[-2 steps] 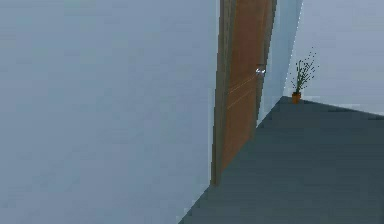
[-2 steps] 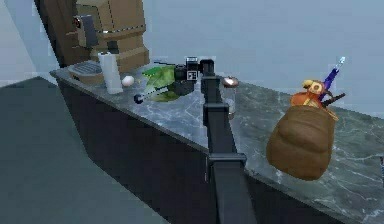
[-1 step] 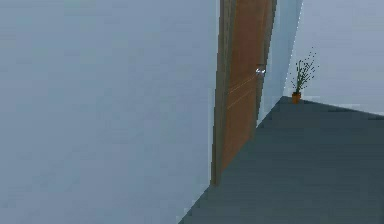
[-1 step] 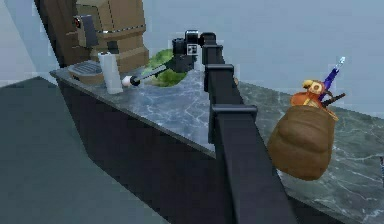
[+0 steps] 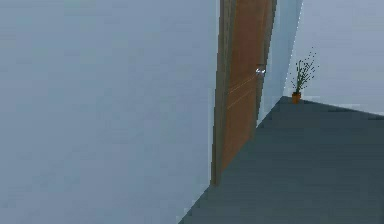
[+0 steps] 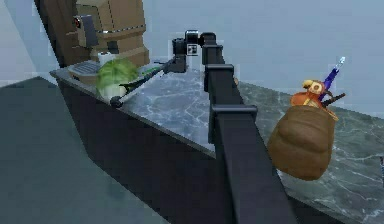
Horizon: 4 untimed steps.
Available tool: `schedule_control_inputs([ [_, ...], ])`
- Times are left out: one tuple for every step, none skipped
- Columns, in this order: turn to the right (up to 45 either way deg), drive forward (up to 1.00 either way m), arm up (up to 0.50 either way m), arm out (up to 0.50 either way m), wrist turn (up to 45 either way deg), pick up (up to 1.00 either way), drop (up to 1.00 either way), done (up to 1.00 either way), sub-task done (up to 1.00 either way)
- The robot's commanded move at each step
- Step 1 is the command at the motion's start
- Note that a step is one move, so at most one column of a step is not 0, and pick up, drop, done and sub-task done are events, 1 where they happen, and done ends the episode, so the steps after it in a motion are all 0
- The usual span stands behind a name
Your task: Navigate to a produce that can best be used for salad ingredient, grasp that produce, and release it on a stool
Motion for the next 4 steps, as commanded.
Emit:
schedule_control_inputs([
  [0.0, 0.0, 0.0, 0.0, -36.0, 0.0, 0.0, 0.0, 0.0],
  [0.0, 0.0, 0.0, -0.48, 0.0, 0.0, 0.0, 0.0, 0.0],
  [39.0, 0.0, 0.0, 0.0, 0.0, 0.0, 0.0, 0.0, 0.0],
  [0.0, 1.0, 0.0, 0.0, 0.0, 0.0, 0.0, 0.0, 0.0],
])
